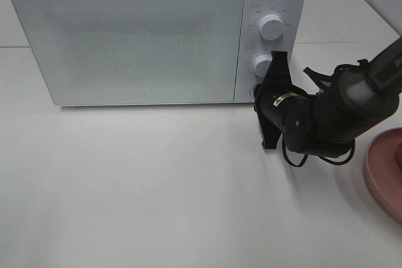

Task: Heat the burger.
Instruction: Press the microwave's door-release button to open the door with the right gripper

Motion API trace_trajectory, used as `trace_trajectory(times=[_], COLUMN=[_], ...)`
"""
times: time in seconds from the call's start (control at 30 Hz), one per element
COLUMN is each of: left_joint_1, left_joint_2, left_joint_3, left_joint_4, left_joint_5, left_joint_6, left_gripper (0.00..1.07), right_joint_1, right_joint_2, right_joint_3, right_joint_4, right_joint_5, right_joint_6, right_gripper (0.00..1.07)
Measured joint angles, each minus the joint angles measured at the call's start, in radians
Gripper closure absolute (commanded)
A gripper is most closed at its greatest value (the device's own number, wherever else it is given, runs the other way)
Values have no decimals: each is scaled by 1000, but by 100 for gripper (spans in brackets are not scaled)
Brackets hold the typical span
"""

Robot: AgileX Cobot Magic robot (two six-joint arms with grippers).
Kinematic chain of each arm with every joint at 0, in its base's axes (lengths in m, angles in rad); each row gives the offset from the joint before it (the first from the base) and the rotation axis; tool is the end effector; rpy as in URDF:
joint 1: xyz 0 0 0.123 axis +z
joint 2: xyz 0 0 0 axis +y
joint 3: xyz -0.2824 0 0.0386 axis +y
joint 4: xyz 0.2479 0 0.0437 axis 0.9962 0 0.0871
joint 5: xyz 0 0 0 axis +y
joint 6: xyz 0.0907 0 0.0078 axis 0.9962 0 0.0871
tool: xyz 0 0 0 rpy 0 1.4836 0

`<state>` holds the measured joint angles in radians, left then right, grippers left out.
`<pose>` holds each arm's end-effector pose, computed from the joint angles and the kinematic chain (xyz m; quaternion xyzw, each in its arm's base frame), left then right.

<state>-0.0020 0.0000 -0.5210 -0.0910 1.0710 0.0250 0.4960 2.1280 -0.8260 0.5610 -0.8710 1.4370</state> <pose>-0.0079 -0.0073 0.2824 0.0139 0.8494 -0.0394 0.5260 0.3393 0.1415 0.0804 0.5948 0.5790 0.4152 0.3723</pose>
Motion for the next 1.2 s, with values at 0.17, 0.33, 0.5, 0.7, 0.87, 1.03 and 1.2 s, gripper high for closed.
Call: trace_trajectory(times=[0.17, 0.33, 0.5, 0.7, 0.87, 1.03, 1.2], left_joint_1=[0, 0, 0, 0, 0, 0, 0], left_joint_2=[0, 0, 0, 0, 0, 0, 0], left_joint_3=[0, 0, 0, 0, 0, 0, 0], left_joint_4=[0, 0, 0, 0, 0, 0, 0], left_joint_5=[0, 0, 0, 0, 0, 0, 0], left_joint_6=[0, 0, 0, 0, 0, 0, 0], left_gripper=[7, 7, 7, 7, 7, 7, 7], right_joint_1=[0, 0, 3, 7, 14, 16, 32], right_joint_2=[24, 34, 35, 41, 48, 69, 88], right_joint_3=[-22, -27, -35, -43, -58, -88, -110], right_joint_4=[0, 13, 22, 49, 76, 115, 162], right_joint_5=[-2, -6, -17, -37, -46, -50, -74], right_joint_6=[0, -2, -23, -36, -49, -57, -89], right_gripper=[107, 107, 107, 107, 107, 107, 107])
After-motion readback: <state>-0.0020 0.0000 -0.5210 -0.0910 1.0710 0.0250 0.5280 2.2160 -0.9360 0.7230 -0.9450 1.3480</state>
